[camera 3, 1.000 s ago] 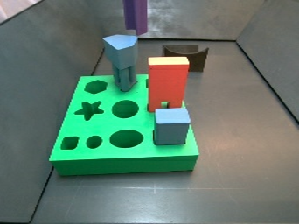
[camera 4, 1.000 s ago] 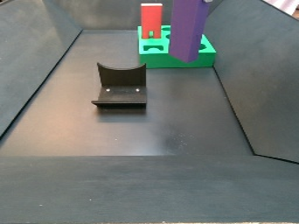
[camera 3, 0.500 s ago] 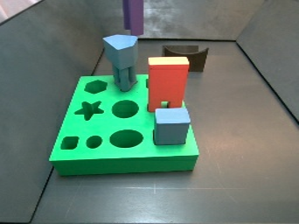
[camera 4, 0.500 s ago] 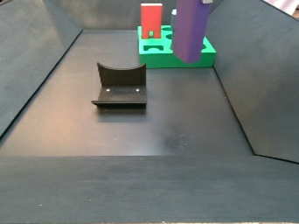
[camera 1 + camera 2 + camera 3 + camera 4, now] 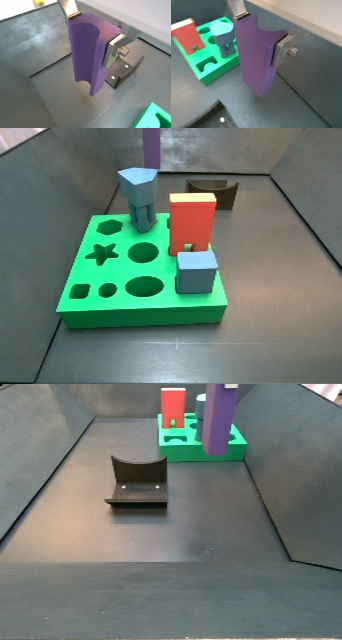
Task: Pick up the arch object. Move up. Place the arch object on the fixture. Regrasp the arch object. Rotate the arch object. Move to above the board. Insert the arch object.
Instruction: Rotate the arch object.
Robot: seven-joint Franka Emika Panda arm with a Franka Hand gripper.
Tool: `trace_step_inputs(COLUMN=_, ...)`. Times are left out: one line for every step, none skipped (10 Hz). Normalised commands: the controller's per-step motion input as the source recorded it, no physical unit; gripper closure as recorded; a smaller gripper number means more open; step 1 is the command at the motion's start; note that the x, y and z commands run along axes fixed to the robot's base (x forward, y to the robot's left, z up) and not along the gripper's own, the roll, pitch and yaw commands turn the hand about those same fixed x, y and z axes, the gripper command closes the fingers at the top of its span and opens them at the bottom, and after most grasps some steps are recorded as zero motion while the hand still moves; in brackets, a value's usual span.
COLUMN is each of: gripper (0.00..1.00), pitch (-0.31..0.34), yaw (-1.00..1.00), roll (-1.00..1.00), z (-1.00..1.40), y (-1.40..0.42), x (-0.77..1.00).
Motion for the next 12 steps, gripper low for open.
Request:
trace_step_inputs(gripper=1.0, pitch=0.014, yaw=-1.0, roll=-0.04, z=0.01, y=0.02, x=-0.02)
trace_step_inputs(gripper=1.0, pitch=0.015, yaw=-1.0, roll=-0.04, z=0.01, y=0.02, x=-0.02)
trace_step_inputs(gripper=1.0, pitch=0.016, yaw=-1.0, roll=-0.04, z=0.01, y=0.02, x=-0.02)
trace_step_inputs(gripper=1.0, pitch=0.018, yaw=-1.0, roll=-0.05, z=0.01, y=0.02, x=-0.02)
trace_step_inputs(gripper=1.0, pitch=0.019, yaw=-1.0, roll=-0.05, z=0.02, y=0.02, x=-0.02)
trace_step_inputs(gripper=1.0, pitch=0.022, yaw=-1.0, roll=-0.06, z=0.02, y=0.02, x=-0.02)
trace_step_inputs(gripper=1.0, pitch=0.023, yaw=-1.0, roll=-0.06, z=0.02, y=0.02, x=-0.02)
trace_step_inputs(gripper=1.0, pitch=0.027, yaw=-1.0, roll=-0.08, z=0.02, y=0.02, x=-0.02)
trace_step_inputs(gripper=1.0, pitch=0.031, yaw=-1.0, roll=-0.09, z=0.02, y=0.02, x=-0.02)
trace_step_inputs(gripper=1.0, pitch=0.036, yaw=-1.0, roll=-0.1, z=0.02, y=0.02, x=-0.02)
trace_step_inputs(gripper=1.0, pitch=0.044, yaw=-1.0, roll=-0.13, z=0.02, y=0.02, x=-0.02)
trace_step_inputs(gripper=1.0, pitch=0.015, yaw=-1.0, roll=-0.04, z=0.0, y=0.0, x=0.0)
